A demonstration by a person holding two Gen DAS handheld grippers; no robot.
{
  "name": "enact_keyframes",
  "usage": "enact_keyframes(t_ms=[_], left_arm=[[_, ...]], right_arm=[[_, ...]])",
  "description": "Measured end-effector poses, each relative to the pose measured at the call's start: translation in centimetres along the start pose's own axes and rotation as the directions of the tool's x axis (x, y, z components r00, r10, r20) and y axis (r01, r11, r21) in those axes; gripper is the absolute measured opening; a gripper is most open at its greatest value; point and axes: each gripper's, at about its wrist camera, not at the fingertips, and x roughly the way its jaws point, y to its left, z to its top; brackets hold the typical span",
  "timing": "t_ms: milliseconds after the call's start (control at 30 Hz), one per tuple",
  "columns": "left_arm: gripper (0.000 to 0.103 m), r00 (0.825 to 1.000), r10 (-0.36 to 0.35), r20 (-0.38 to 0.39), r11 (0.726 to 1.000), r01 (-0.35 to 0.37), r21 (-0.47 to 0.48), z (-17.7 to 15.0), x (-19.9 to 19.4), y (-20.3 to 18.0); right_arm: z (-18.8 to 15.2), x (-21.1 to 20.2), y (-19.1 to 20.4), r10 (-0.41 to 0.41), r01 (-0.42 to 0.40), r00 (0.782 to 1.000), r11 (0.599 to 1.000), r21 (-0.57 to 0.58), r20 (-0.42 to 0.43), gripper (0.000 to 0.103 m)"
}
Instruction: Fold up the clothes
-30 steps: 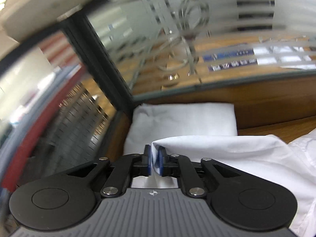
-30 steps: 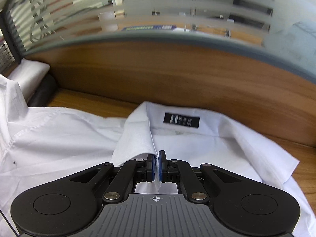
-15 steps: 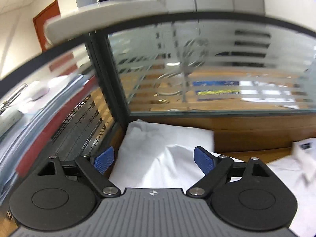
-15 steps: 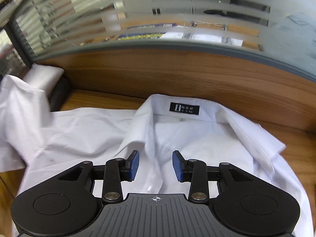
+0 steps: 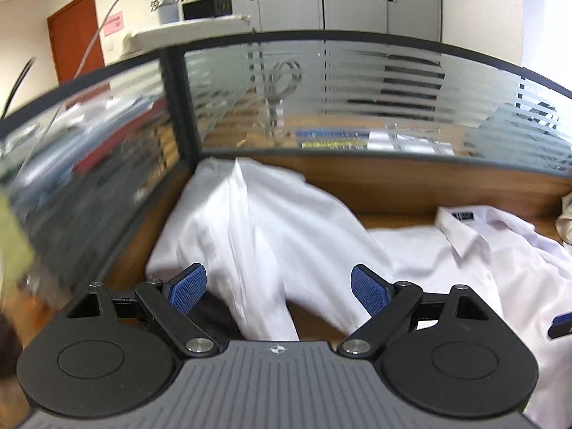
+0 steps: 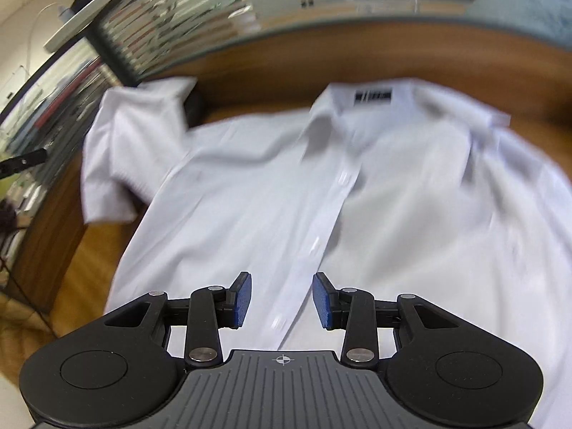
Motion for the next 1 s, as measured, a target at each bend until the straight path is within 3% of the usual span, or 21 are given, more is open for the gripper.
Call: enact_keyframes(t_ms=[333,467,867,1000], left_arm=[[0.092,0.994,0.066,-0.089,0.993,-0.074,-0.093,-10.7,-7.5,-0.5],[0.092,0.993,0.061,-0.096,0.991,-0.072,-0.109,-13.9,-10.2,0.1],[0.093,0.992,-0.067,-0.105,0.993,0.056,-0.106,-19.6,-12.8,4.7],[0.093,0.989,-0.101,-0.107,0.991,0.090,-0.097,-20.7,-13.1,6.0]], right_arm=[[-9.7,1.9,1.9,0.108,-0.106,0.986,0.994,0.021,-0.126,0.040],[-12.7,2.0,3.2,0.110,-0.108,0.984,0.994,0.026,-0.141,0.040],[-18.0,2.4,7.0,0.052,-0.048,0.998,0.990,0.130,-0.033,0.041],[-19.6,1.9,7.6,0.087,-0.093,0.995,0.979,0.181,0.043,0.040]])
